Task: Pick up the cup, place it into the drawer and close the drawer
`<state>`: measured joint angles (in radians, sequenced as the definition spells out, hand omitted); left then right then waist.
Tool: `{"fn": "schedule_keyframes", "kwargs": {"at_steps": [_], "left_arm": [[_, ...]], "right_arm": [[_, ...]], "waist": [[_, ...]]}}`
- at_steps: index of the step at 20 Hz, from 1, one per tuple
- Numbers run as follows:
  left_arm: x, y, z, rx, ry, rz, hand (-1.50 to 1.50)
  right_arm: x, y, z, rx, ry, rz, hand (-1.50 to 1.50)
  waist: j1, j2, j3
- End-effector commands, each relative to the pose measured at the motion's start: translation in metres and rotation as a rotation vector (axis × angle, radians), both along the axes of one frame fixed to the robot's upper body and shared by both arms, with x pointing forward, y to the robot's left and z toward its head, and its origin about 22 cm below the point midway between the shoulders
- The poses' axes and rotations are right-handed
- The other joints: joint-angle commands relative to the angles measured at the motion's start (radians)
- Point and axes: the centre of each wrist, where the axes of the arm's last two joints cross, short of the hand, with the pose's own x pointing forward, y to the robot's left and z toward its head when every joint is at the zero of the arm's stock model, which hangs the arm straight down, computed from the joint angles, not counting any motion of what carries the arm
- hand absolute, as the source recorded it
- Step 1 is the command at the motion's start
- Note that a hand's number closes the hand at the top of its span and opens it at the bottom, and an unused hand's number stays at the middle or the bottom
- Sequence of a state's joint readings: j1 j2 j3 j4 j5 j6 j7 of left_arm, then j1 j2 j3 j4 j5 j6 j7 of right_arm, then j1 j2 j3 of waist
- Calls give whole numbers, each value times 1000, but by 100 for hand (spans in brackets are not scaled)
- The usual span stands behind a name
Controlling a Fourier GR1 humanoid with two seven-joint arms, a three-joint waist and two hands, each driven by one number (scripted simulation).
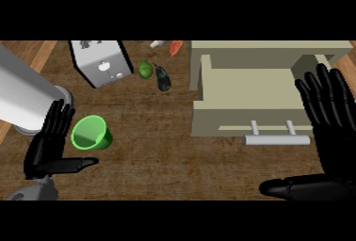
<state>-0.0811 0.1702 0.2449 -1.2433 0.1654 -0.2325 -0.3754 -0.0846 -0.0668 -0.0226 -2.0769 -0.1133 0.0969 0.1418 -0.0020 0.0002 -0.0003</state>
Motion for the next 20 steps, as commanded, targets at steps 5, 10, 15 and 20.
{"fn": "schedule_keyframes", "kwargs": {"at_steps": [5,10,15,20], "left_arm": [[16,7,-26,-7,24,11,-150],[0,17,-67,-18,18,31,-150],[20,17,-63,-8,34,55,-150],[2,34,-76,3,39,69,-150]], "right_arm": [[1,-4,12,-9,-6,6,-150],[-3,8,4,0,0,20,-150],[-3,5,5,1,-2,27,-150],[-1,-9,16,2,18,20,-150]], "waist": [[0,0,0],[-4,2,-1],[-4,1,0],[-3,1,0]]}}
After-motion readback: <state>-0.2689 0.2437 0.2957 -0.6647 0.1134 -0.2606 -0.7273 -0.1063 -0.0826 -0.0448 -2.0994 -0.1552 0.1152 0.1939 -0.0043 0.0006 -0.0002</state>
